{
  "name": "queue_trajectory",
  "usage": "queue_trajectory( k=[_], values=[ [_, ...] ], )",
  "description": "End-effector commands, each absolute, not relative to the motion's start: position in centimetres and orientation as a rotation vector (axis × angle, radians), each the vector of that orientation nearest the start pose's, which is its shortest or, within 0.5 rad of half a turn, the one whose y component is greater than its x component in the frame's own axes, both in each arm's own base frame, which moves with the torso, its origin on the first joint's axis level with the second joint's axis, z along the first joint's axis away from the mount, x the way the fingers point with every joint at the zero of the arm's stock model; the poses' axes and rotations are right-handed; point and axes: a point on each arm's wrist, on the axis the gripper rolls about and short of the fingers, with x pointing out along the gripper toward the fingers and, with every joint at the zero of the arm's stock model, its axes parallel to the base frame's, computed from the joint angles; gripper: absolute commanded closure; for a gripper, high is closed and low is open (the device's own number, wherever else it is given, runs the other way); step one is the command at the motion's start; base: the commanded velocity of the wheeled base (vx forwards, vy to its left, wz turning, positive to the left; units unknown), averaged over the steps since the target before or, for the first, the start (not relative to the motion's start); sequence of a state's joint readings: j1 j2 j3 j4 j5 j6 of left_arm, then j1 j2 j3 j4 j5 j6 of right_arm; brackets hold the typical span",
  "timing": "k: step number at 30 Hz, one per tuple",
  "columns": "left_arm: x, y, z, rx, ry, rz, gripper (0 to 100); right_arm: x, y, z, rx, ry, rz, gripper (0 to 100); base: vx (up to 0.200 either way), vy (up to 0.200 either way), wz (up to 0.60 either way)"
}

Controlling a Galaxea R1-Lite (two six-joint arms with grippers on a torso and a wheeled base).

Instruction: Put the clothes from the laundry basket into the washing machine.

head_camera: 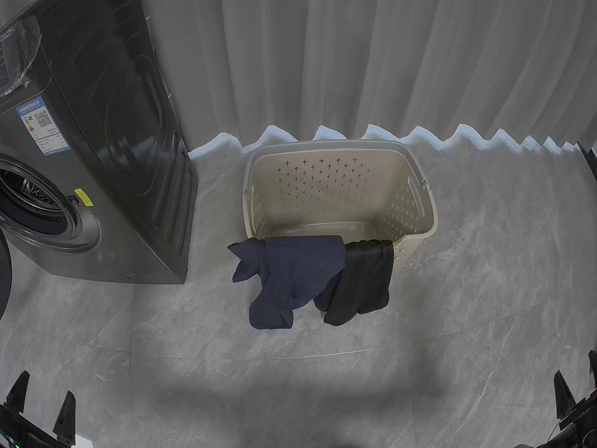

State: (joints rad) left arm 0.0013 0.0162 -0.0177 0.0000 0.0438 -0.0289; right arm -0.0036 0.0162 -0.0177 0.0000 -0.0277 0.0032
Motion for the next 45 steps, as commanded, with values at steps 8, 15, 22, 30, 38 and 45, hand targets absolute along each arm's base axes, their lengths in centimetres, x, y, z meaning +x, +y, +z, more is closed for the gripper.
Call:
queue_trajectory(
  k=[8, 15, 22, 30, 38, 45],
  values=[
    [-2.2, 0.1, 7.6, -0.029, 0.007, 0.048, 0, -2.2, -0.1, 7.6, 0.005, 0.003, -0.026, 0, 0.1, 0.0, 0.0],
    [-2.2, 0.1, 7.6, -0.029, 0.007, 0.046, 0, -2.2, -0.1, 7.6, 0.003, 0.003, -0.029, 0, 0.0, -0.143, 0.0],
    [-2.2, 0.1, 7.6, -0.029, 0.007, 0.049, 0, -2.2, -0.1, 7.6, -0.002, 0.005, -0.032, 0, 0.0, -0.029, 0.0],
    [-2.2, 0.1, 7.6, -0.031, 0.007, 0.046, 0, -3.3, -0.1, 11.1, 0.006, -0.135, -0.015, 0, 0.0, 0.0, 0.0],
    [-2.2, 0.1, 7.6, -0.029, 0.007, 0.043, 0, 0.2, 0.0, 15.5, 0.092, 0.064, 0.088, 0, 0.025, 0.0, 0.0],
    [-2.2, 0.1, 7.6, -0.029, 0.007, 0.043, 0, 5.5, 0.9, 14.5, 0.096, 0.402, 0.136, 0, 0.143, 0.0, 0.0]
  ],
)
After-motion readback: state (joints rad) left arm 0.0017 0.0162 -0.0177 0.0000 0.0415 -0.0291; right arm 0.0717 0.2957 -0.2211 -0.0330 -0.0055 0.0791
